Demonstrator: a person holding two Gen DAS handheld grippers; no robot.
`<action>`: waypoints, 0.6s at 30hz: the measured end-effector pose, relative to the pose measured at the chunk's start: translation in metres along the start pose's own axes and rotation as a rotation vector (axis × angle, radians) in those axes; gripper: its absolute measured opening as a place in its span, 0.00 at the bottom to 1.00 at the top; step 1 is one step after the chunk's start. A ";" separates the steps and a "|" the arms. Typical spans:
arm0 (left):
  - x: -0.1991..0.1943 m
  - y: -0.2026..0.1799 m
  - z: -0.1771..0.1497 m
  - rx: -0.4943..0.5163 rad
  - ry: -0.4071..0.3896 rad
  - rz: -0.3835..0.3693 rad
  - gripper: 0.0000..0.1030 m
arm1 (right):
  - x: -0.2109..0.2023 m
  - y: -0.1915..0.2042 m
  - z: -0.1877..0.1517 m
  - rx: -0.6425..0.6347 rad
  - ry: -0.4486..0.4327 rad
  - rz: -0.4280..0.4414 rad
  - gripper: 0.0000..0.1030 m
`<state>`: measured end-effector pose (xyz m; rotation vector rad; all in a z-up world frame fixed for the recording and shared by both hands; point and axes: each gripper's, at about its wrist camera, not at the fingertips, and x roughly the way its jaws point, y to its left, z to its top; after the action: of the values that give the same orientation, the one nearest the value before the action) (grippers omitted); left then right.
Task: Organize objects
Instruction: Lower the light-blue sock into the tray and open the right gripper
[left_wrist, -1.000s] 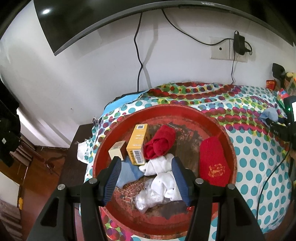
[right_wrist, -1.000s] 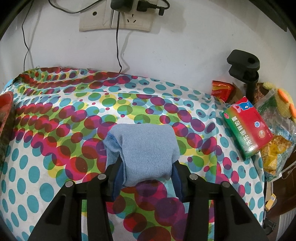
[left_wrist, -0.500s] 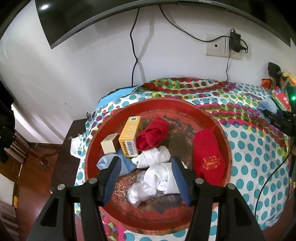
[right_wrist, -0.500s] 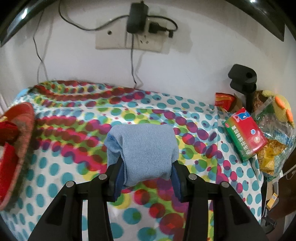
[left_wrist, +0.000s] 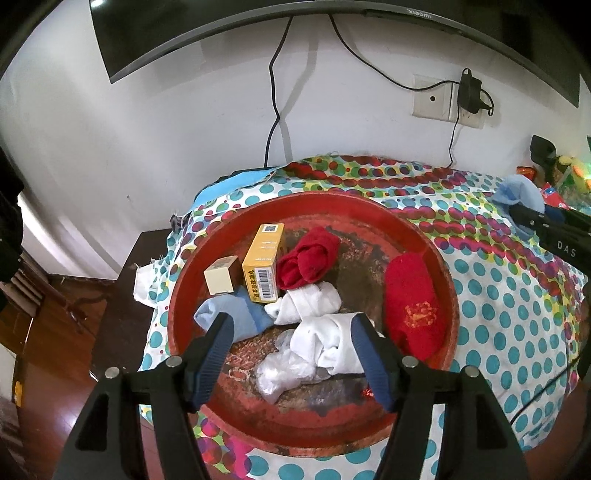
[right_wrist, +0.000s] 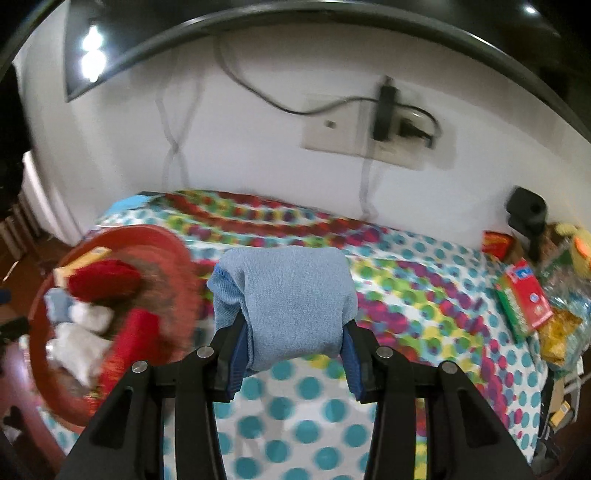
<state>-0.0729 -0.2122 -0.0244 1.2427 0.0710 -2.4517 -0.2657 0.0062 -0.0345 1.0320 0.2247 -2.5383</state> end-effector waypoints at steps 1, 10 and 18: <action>0.000 0.001 -0.001 -0.002 0.001 -0.001 0.66 | 0.003 0.014 0.002 -0.006 -0.001 0.009 0.40; 0.002 0.016 -0.007 -0.025 0.009 -0.011 0.66 | 0.000 0.094 0.009 -0.098 0.003 0.105 0.40; 0.007 0.039 -0.012 -0.078 0.021 -0.014 0.66 | 0.012 0.118 0.004 -0.138 0.046 0.169 0.40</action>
<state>-0.0536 -0.2481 -0.0324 1.2386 0.1807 -2.4235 -0.2270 -0.1061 -0.0399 1.0117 0.3074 -2.3153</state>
